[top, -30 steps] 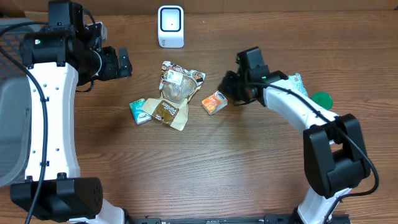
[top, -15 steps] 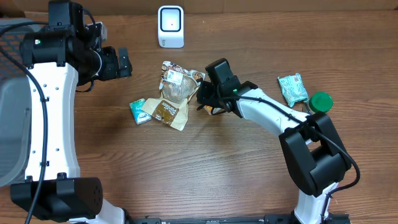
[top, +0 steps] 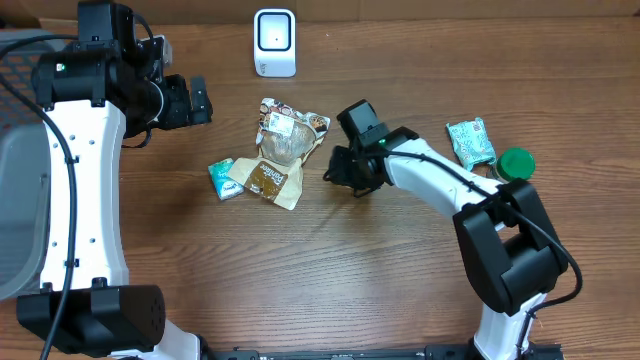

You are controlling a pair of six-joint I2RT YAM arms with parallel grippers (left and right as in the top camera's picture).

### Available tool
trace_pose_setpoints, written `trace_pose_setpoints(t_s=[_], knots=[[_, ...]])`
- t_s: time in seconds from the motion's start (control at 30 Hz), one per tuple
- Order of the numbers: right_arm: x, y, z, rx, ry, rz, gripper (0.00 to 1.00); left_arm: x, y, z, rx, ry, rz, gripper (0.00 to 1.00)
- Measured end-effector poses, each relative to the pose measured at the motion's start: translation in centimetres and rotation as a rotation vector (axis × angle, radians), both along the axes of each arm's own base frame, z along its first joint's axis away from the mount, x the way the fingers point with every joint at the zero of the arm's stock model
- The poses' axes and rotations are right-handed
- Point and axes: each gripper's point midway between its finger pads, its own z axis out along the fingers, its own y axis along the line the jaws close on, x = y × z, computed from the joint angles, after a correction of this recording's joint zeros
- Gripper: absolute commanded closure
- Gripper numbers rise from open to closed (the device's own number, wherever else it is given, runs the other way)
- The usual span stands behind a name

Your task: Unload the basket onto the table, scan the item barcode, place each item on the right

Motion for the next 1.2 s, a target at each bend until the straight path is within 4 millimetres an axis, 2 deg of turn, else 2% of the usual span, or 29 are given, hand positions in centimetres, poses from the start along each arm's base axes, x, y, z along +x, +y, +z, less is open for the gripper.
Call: trace_pose_setpoints(t_s=[0.1, 0.2, 0.43, 0.57, 0.7, 0.9, 1.2], knots=[[-0.3, -2.0, 0.4, -0.044, 0.019, 0.006, 0.83, 0.0, 0.0, 0.0, 0.000, 0.000, 0.000, 0.00], [0.5, -4.2, 0.9, -0.065, 0.006, -0.007, 0.83, 0.0, 0.0, 0.0, 0.000, 0.000, 0.000, 0.00], [2.0, -6.4, 2.6, -0.039, -0.001, 0.007, 0.75, 0.0, 0.0, 0.0, 0.000, 0.000, 0.000, 0.01], [2.3, -6.6, 4.1, 0.002, 0.004, 0.013, 0.64, 0.0, 0.0, 0.0, 0.000, 0.000, 0.000, 0.00], [1.9, -6.3, 4.4, 0.038, 0.019, 0.023, 0.57, 0.0, 0.0, 0.0, 0.000, 0.000, 0.000, 0.00], [1.9, -5.8, 4.0, 0.064, 0.013, 0.033, 0.56, 0.0, 0.0, 0.0, 0.000, 0.000, 0.000, 0.00], [1.2, -5.5, 1.8, 0.068, 0.057, 0.041, 0.58, 0.0, 0.0, 0.0, 0.000, 0.000, 0.000, 0.00]])
